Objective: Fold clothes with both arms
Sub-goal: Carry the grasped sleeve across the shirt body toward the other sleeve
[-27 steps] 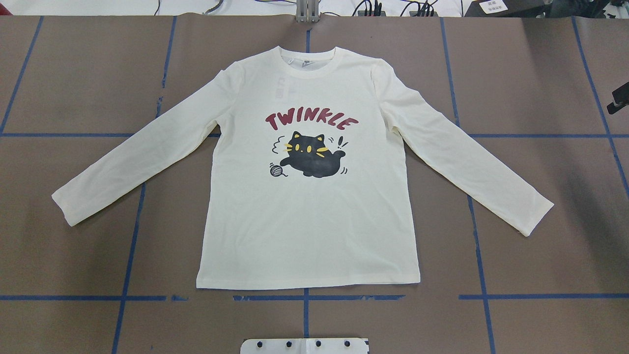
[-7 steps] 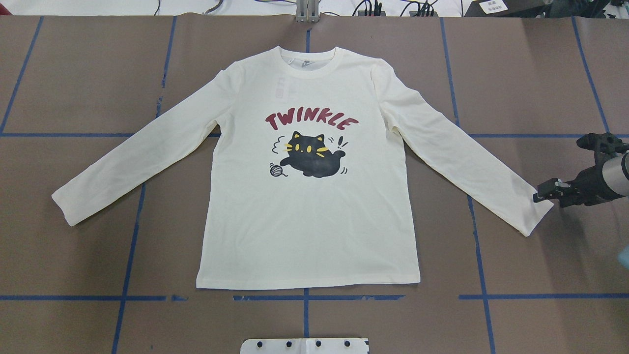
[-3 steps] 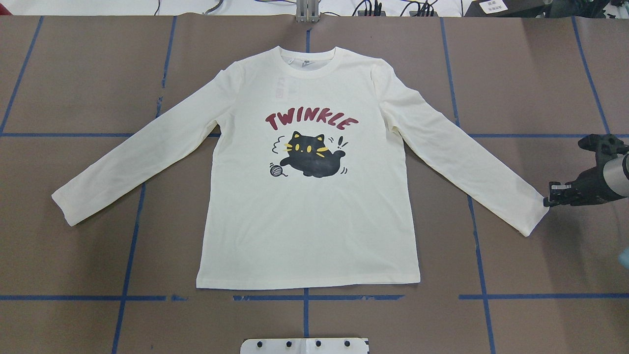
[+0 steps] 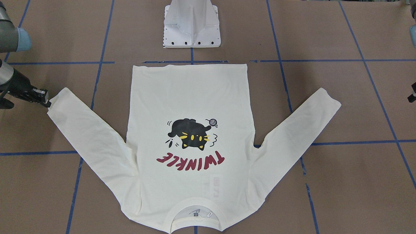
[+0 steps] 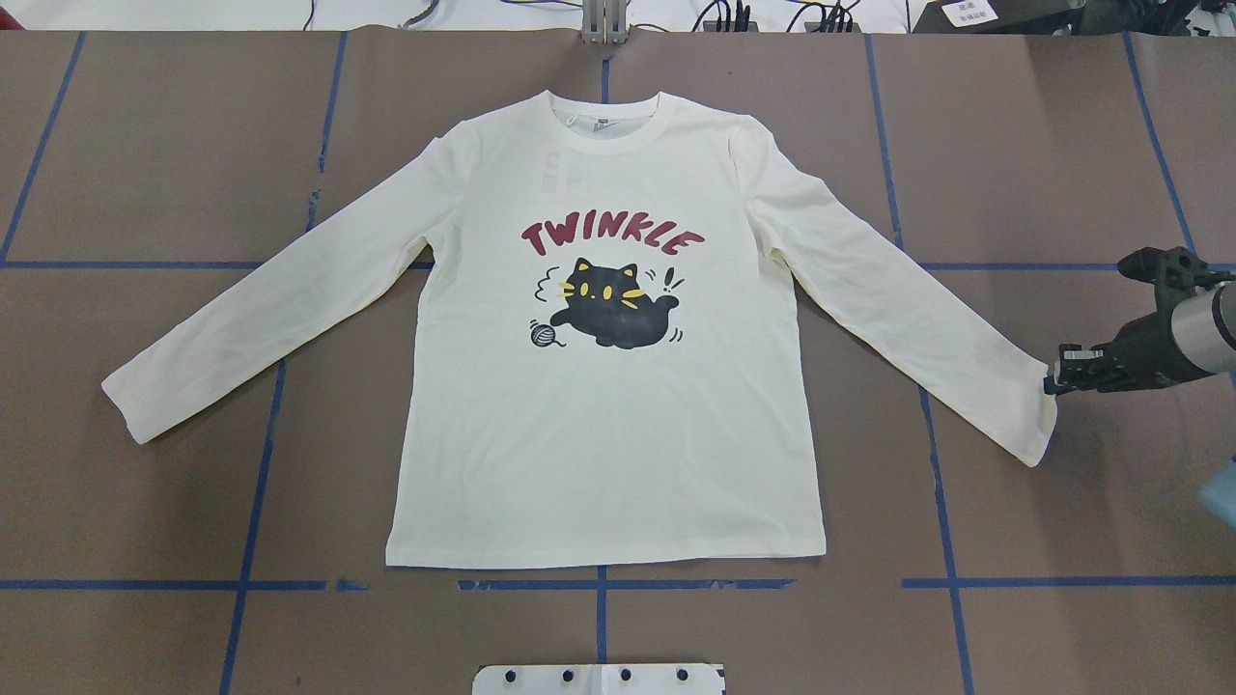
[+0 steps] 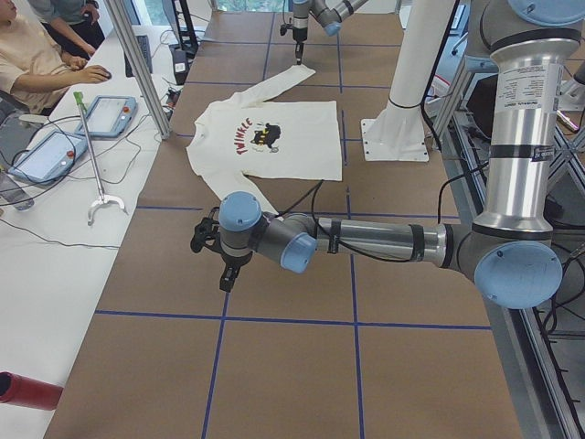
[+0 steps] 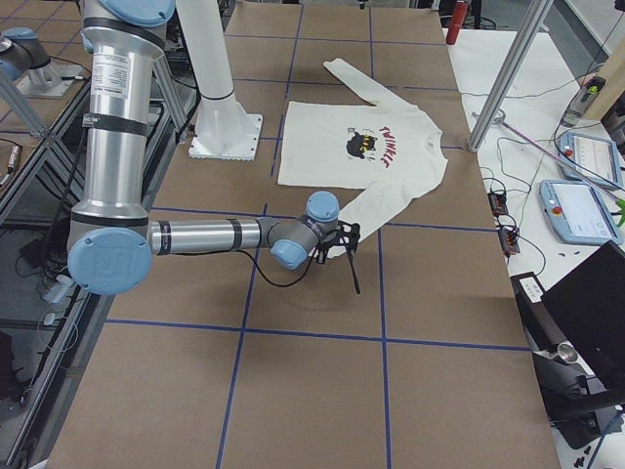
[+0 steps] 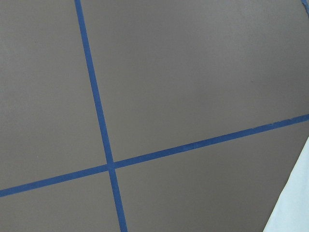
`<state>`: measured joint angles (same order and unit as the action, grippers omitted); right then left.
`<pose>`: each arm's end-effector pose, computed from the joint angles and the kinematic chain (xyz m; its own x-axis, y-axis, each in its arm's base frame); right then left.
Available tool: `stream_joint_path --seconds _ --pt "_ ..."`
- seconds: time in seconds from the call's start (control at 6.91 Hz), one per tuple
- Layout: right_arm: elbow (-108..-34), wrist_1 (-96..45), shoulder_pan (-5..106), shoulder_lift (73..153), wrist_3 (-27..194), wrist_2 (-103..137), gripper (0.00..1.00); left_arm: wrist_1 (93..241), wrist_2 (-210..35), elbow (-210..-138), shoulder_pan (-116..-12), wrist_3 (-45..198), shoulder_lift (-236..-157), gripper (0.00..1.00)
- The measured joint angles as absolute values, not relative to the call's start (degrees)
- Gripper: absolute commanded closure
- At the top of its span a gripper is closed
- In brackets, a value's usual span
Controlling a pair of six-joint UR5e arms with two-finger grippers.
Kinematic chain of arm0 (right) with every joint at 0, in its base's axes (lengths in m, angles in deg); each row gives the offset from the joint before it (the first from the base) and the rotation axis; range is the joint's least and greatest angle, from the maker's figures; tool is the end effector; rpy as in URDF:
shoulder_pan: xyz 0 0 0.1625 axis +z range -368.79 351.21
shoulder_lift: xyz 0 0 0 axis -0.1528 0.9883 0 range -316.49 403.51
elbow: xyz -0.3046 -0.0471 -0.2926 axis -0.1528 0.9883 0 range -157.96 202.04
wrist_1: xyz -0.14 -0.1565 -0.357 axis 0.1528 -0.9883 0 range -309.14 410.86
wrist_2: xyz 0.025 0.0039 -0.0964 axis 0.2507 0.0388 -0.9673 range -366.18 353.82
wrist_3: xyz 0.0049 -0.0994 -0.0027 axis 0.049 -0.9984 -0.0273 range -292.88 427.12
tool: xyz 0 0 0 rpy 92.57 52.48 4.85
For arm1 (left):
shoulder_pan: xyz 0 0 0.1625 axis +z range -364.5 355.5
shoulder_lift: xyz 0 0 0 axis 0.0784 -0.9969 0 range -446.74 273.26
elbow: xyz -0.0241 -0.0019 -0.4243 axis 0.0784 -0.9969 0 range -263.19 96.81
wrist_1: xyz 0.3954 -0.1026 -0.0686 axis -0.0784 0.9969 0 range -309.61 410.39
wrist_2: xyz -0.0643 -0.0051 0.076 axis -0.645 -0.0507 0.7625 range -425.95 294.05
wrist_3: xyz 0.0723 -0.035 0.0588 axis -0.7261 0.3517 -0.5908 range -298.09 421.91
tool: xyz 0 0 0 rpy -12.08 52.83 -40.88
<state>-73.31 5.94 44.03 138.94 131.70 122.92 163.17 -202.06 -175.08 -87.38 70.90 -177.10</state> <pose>-0.2321 -0.4227 0.5702 0.5357 0.1549 0.8301 -0.1315 0.9863 -0.0992 0.0026 -0.5177 0.5924 0.6597 0.2432 -0.7111 -0.0093 0.9487 0.3159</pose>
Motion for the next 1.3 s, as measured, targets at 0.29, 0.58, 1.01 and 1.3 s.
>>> stream_joint_path --seconds 0.29,0.58,1.01,1.3 --pt "-74.7 3.8 43.6 127.5 146.8 123.9 1.0 163.2 -202.1 -175.4 -87.4 71.1 -177.2 0.0" --pt "-73.1 -7.6 42.1 110.8 155.6 122.7 1.0 163.5 -202.2 -175.6 -87.4 71.3 -177.3 0.0" --pt "-60.2 -15.0 35.0 86.9 158.9 108.4 1.0 164.5 -202.2 -175.6 -87.5 71.3 -177.4 0.0" --pt "-41.0 -9.3 27.7 70.4 161.3 97.8 1.0 164.5 -202.2 -175.6 -87.4 71.3 -177.3 0.0"
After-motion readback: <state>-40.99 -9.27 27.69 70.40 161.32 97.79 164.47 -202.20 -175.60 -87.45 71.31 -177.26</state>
